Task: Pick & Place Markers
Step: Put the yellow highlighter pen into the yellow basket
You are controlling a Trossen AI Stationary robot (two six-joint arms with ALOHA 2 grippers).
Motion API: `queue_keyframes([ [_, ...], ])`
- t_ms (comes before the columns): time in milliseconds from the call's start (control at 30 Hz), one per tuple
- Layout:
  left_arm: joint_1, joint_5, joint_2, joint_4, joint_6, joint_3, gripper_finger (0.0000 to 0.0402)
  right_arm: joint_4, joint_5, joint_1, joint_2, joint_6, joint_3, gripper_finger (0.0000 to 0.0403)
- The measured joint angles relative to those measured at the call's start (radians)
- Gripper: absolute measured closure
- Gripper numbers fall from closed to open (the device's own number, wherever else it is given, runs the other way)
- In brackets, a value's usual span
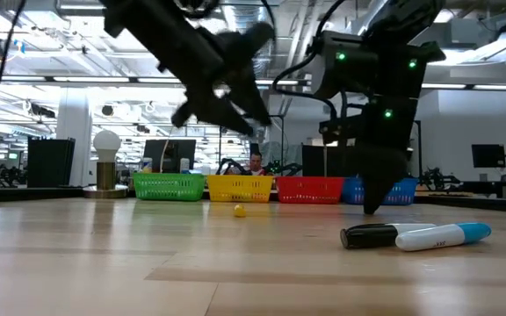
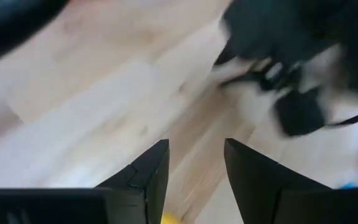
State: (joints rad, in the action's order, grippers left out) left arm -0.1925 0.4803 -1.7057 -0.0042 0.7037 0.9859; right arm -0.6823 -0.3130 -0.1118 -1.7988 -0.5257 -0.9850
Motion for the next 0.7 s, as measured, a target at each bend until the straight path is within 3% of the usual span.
queue_keyframes([
  [200,-0.003,-0.001,-0.117,-0.153,0.181,0.073,0.0248,-0.103,-0.002,-0.063,0.028,-0.021,0.000,0.0294],
  [433,0.011,-0.058,-0.155,-0.152,0.355,0.073,0.0248,-0.184,-0.126,-0.157,0.117,-0.126,0.000,0.0294],
  [700,0.010,-0.115,-0.168,-0.166,0.380,0.072,0.0248,-0.185,-0.166,-0.196,0.173,-0.156,-0.001,0.0294],
])
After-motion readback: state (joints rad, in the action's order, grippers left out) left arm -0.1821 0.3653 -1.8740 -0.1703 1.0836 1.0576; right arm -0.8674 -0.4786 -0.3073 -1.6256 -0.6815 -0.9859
